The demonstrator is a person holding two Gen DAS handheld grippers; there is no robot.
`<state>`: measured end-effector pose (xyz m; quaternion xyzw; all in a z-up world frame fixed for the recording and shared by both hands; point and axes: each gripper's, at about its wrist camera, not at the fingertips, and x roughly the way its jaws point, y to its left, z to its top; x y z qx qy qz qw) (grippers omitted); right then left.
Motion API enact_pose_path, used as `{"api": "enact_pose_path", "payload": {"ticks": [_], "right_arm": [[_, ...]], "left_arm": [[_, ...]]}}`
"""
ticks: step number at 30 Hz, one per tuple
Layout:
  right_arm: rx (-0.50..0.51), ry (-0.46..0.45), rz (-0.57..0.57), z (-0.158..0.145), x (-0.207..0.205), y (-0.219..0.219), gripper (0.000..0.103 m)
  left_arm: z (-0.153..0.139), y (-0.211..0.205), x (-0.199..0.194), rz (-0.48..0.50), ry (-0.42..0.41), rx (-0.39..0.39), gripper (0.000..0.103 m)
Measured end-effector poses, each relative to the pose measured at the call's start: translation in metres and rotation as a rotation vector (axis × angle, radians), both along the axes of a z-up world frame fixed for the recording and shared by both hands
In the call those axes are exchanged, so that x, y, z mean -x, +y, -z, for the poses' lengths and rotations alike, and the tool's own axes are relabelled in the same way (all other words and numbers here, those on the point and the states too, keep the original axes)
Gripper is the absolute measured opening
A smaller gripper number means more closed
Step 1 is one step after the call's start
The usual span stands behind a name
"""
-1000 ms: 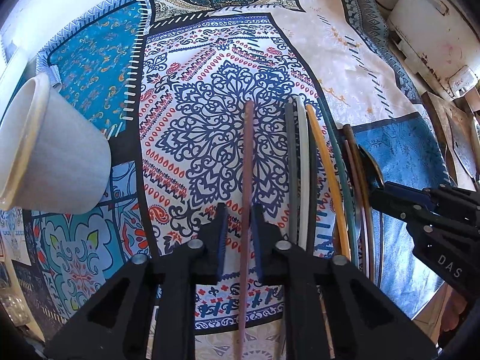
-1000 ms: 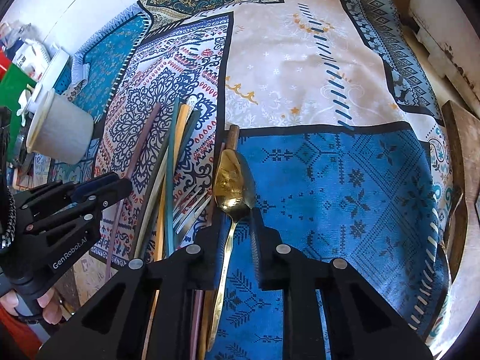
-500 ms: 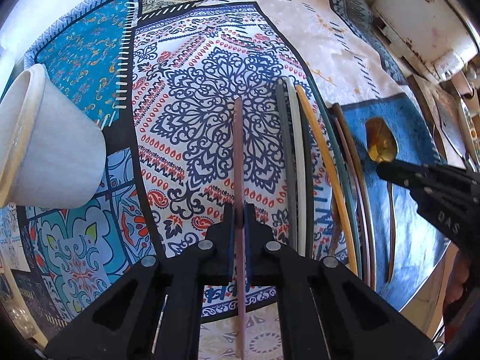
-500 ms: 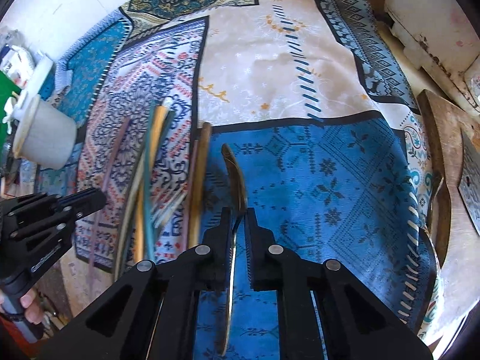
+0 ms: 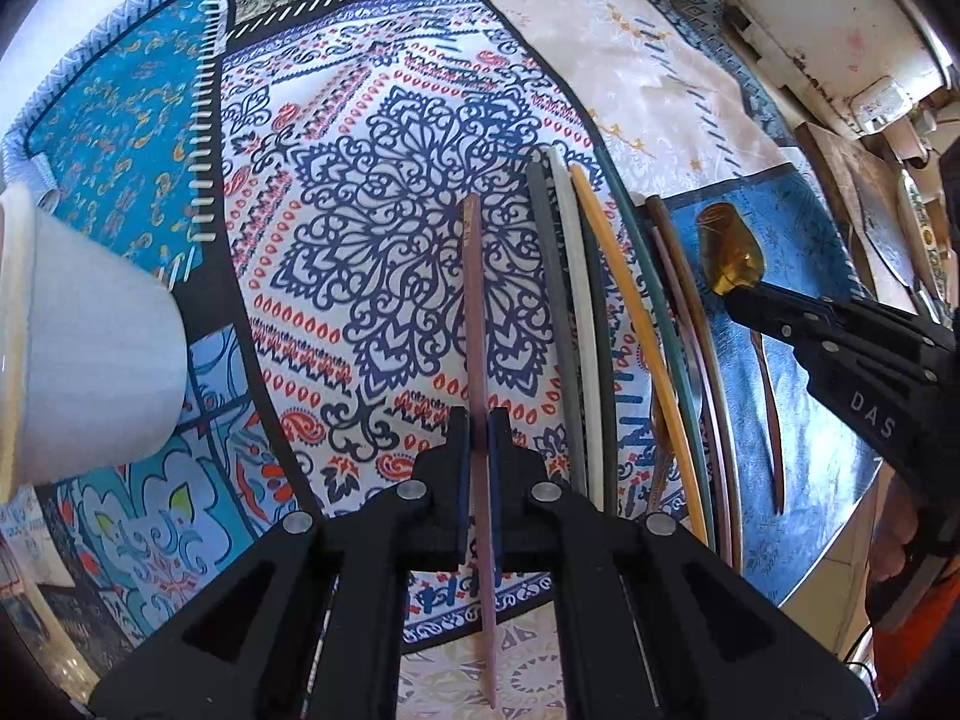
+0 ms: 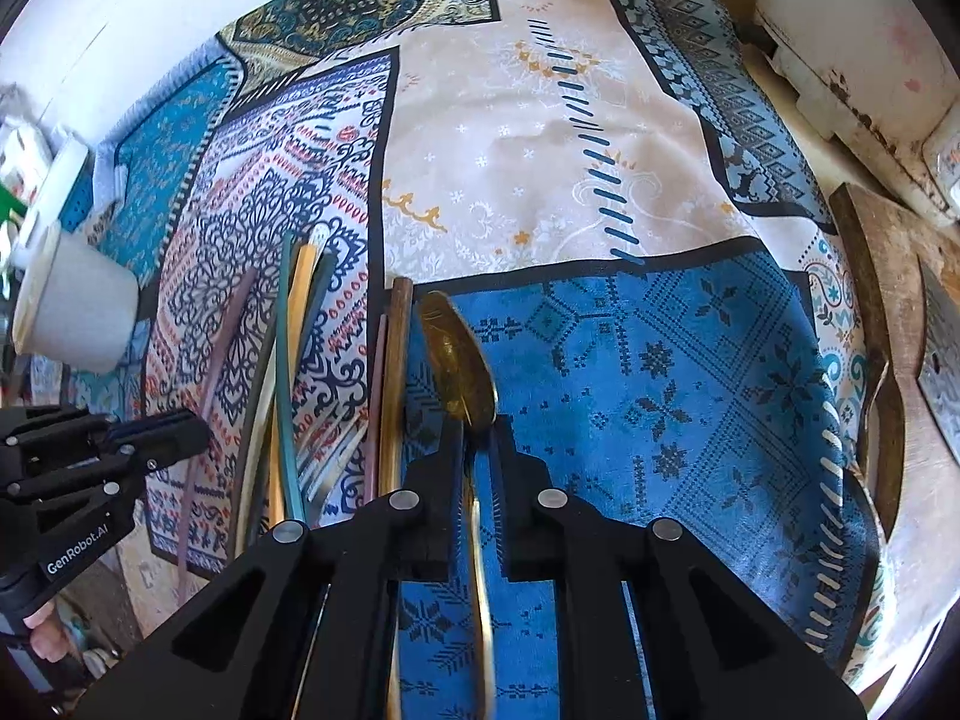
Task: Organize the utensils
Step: 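Lift the brown chopstick with the left tool while the right tool lifts the gold spoon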
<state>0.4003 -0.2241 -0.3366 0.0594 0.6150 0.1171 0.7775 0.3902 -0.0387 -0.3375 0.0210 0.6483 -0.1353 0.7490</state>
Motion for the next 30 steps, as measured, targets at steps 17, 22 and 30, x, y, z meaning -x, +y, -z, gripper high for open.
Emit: {"api": "enact_pose_path", "payload": {"ticks": [17,22,30], "right_arm": [[-0.004,-0.066,0.023,-0.031,0.012,-0.017,0.003],[0.030,-0.061,0.021,-0.023,0.006,-0.019,0.046],[0.124,-0.048,-0.002,0.001,-0.018,0.001,0.046]], "left_arm": [[-0.055,0.014,0.028,-0.027,-0.176,0.038,0.003],[-0.075,0.023,0.036,-0.072,-0.251,0.050,0.003],[-0.096,0.044,0.049,-0.178,-0.321,0.072,0.003]]}}
